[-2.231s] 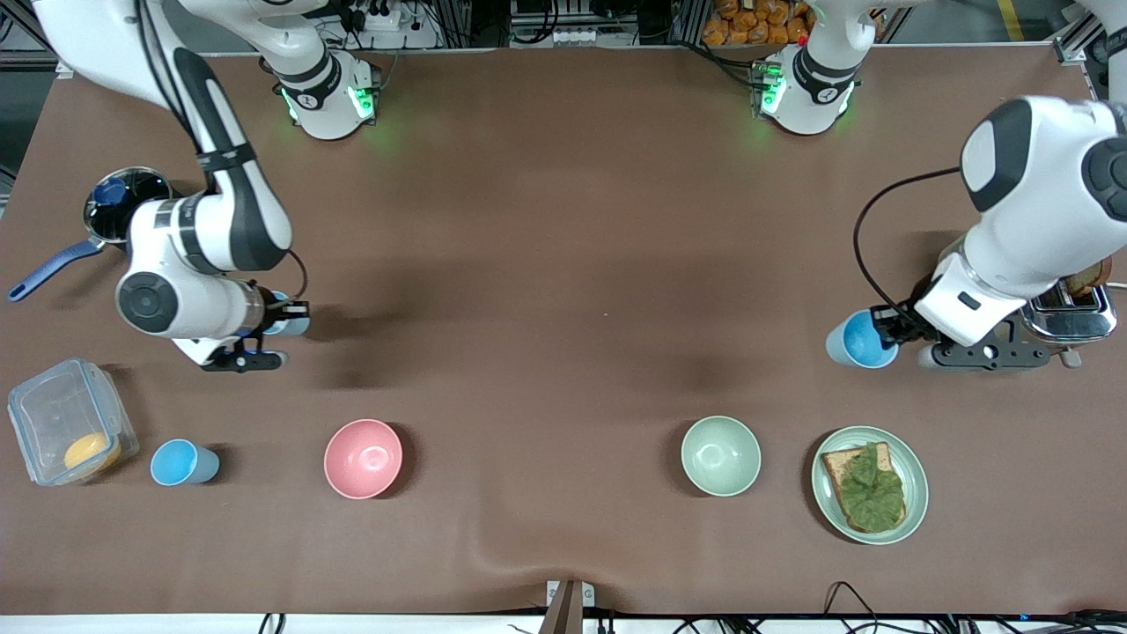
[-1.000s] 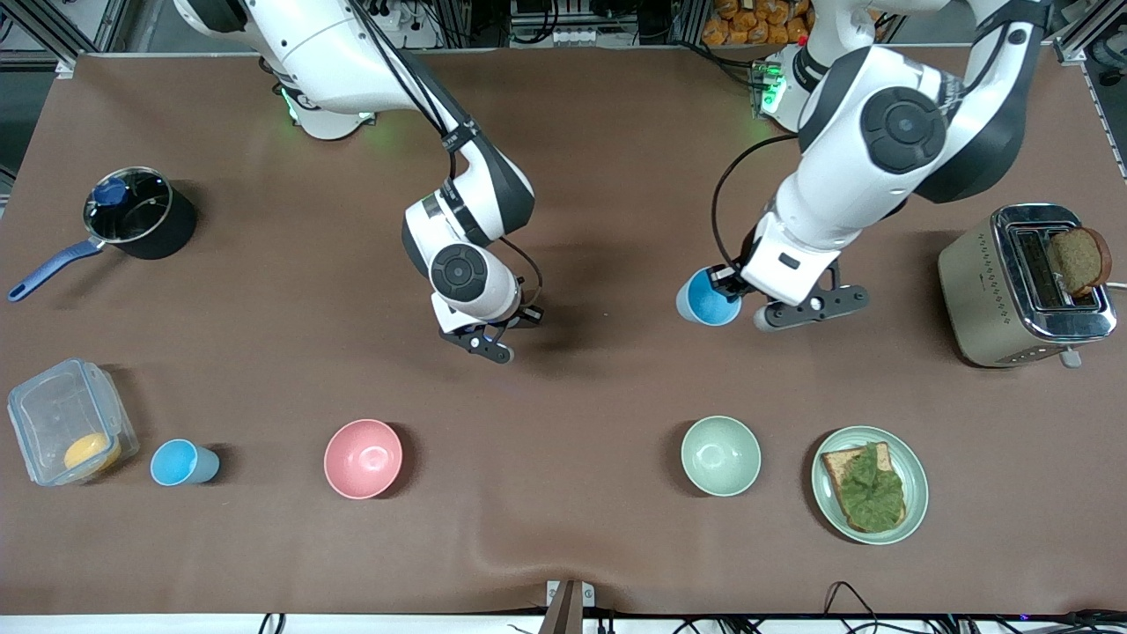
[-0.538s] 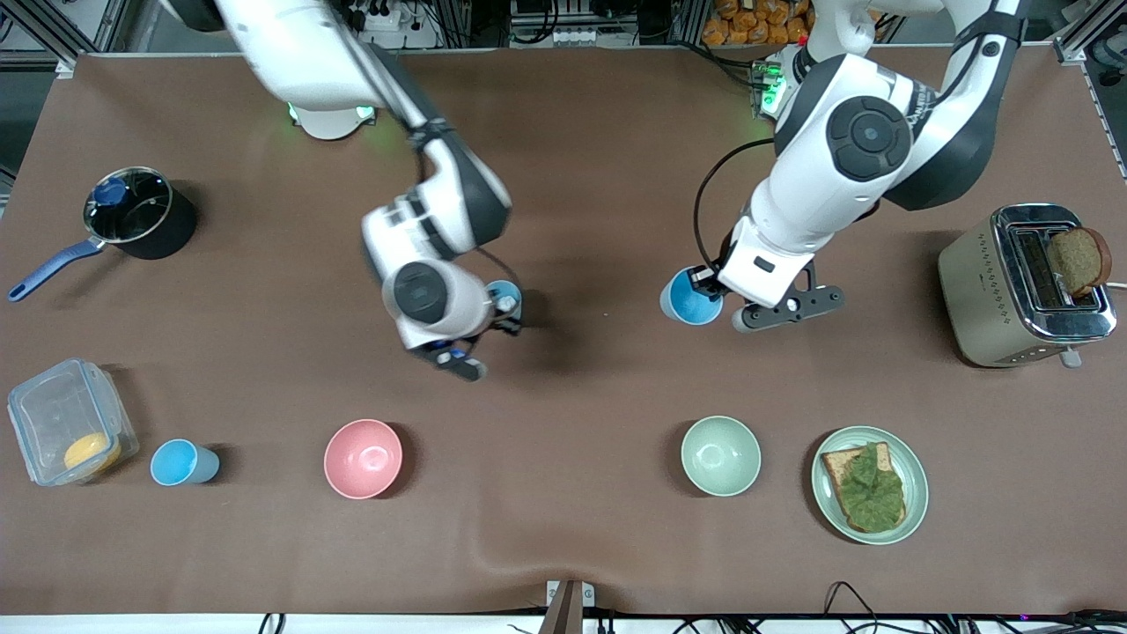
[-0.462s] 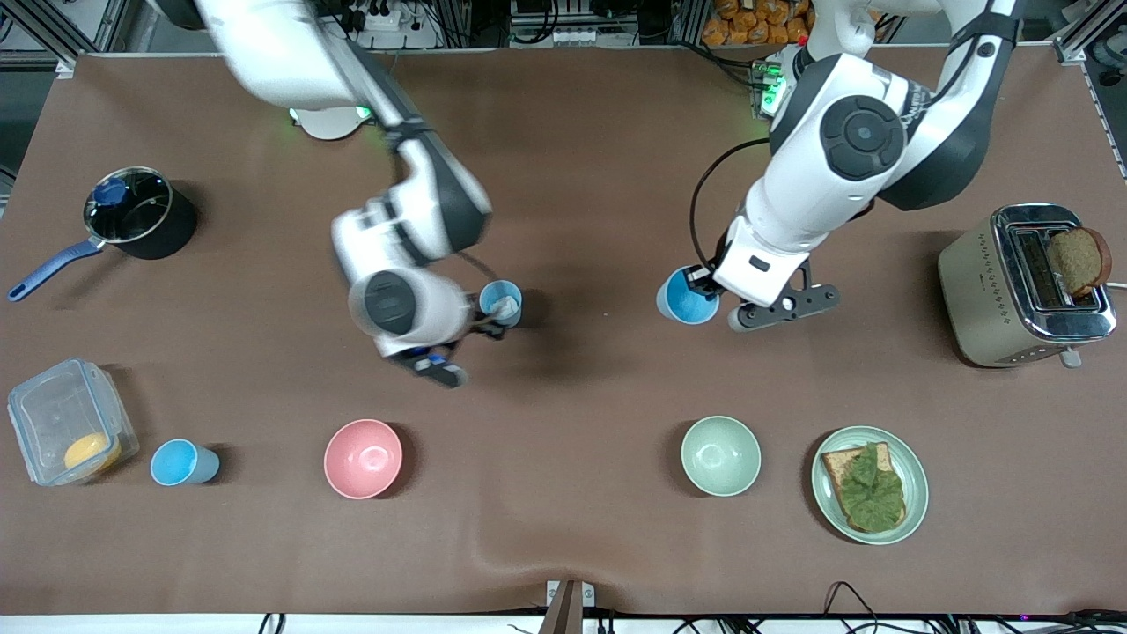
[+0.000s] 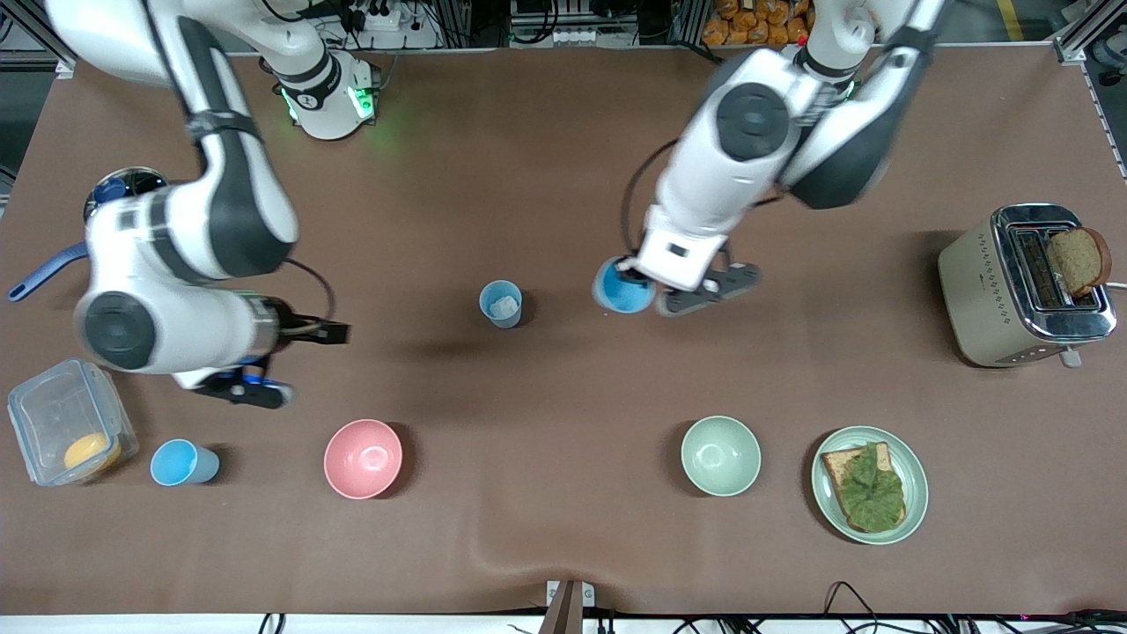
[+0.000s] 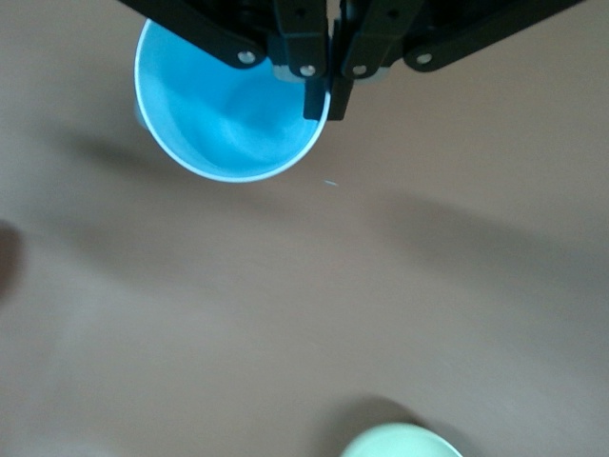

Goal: Stack blue cups with both arms
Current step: 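Lower the left gripper's cup into the standing cup while the right gripper withdraws, then open the left gripper and lift it off the stacked cups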

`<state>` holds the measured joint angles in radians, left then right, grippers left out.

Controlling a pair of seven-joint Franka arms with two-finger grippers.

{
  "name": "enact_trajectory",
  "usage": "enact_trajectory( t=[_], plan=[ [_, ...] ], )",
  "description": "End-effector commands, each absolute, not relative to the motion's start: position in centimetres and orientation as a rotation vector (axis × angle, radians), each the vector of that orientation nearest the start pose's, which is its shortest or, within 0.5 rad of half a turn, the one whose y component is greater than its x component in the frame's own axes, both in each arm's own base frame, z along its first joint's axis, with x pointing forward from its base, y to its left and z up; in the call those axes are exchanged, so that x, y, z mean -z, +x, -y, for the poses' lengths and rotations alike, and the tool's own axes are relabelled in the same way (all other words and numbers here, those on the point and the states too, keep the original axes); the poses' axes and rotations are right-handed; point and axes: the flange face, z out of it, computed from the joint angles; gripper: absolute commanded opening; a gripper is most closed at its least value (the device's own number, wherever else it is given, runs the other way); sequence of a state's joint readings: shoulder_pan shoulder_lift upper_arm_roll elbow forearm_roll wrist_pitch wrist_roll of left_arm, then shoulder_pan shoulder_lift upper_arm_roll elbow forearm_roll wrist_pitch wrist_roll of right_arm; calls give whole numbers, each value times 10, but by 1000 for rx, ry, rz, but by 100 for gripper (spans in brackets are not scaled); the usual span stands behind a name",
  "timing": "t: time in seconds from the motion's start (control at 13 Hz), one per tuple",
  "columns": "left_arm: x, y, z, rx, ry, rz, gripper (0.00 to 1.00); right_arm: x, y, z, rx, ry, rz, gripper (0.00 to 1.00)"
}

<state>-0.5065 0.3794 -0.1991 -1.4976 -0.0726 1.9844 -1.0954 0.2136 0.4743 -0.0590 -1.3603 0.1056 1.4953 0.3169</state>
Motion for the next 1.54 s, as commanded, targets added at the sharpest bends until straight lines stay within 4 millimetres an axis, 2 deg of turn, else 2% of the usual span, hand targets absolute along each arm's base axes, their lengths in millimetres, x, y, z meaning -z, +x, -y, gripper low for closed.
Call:
enact_trajectory(
  t=[0.0,0.23,0.31,0.46,0.54,0.69,0.85,1.23,1.31,1.46],
  plan=[
    [-444,528,493,5,-3265,874,0,-449,639,-62,-529,-3077,-166,100],
    [-412,514,539,61,-3316,952,0,-492,609,-7,-412,-3073,-161,100],
    [-399,508,550,110,-3316,910,0,-508,597,0,-380,-3086,-140,100],
    [-369,492,568,172,-3286,836,0,-542,577,28,-305,-3116,-192,100],
    [-355,481,580,188,-3281,799,0,-558,564,37,-267,-3115,-216,100],
    [-340,464,594,228,-3258,781,0,-586,551,39,-217,-3123,-223,100],
    [-331,454,600,247,-3240,770,0,-598,545,46,-225,-3117,-199,100],
    [-313,451,596,231,-3202,797,0,-596,550,43,-212,-3114,-140,100],
    [-307,450,596,223,-3195,798,24,-596,550,41,-215,-3114,-140,100],
    [-307,449,596,211,-3175,875,82,-596,550,40,-213,-3119,-139,100]
  ],
)
